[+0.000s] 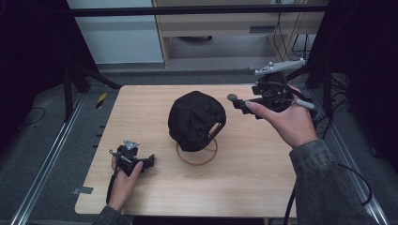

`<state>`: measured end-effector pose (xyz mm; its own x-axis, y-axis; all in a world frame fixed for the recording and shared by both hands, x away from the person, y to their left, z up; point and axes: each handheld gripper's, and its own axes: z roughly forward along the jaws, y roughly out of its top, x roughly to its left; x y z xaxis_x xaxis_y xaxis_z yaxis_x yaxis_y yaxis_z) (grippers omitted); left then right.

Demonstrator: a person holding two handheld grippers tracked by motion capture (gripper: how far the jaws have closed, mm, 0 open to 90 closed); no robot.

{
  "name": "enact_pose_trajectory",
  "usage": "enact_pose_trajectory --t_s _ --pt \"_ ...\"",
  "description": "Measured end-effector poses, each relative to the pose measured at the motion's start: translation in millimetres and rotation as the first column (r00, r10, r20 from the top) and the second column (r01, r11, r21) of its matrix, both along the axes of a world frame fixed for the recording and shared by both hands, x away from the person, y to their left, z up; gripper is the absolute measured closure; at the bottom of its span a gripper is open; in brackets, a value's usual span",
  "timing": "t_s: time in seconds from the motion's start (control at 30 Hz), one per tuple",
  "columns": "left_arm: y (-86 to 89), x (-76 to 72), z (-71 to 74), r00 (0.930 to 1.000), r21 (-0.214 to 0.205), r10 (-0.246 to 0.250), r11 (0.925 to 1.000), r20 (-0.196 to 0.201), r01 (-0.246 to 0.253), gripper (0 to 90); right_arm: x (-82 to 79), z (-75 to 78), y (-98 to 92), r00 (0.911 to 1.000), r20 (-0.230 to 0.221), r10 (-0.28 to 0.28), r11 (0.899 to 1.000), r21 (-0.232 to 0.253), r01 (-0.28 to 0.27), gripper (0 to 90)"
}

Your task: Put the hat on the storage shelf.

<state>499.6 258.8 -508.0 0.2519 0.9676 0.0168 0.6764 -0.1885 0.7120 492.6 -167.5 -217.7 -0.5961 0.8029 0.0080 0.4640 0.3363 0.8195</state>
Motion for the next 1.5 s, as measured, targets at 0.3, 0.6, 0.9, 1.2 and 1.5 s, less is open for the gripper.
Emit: enact_pose_trajectory --t_s 0.3,0.6,0.9,1.2,1.5 --pt "-0.1 0.0 -0.2 1.0 -0.001 0.0 1.0 0.002 0.0 0.0 -11.4 -16.9 -22.6 0.9987 0.024 -0.046 0.999 0.017 0.046 17.1" --pt "-0.6 -0.5 -0.2 1.0 -0.001 0.002 1.0 0.003 -0.002 0.0 -24.7 -31.1 -42.9 0.9959 0.042 -0.081 0.997 0.021 0.08 11.1" --pt "-0.8 -0.7 -0.3 1.0 -0.001 0.002 1.0 0.003 -0.002 0.0 -34.5 -46.8 -57.0 0.9952 0.036 -0.091 0.996 0.011 0.091 9.4" --pt "-0.7 -1.0 -0.1 1.0 0.004 -0.002 1.0 0.002 0.002 0.0 -40.9 -70.3 -67.1 0.9929 0.015 -0.118 0.993 0.006 0.118 11.8" --pt "-0.7 -1.2 -0.1 1.0 0.004 -0.003 1.0 0.001 0.003 0.0 -44.8 -90.5 -70.1 0.9911 -0.004 -0.133 0.991 -0.004 0.133 13.9"
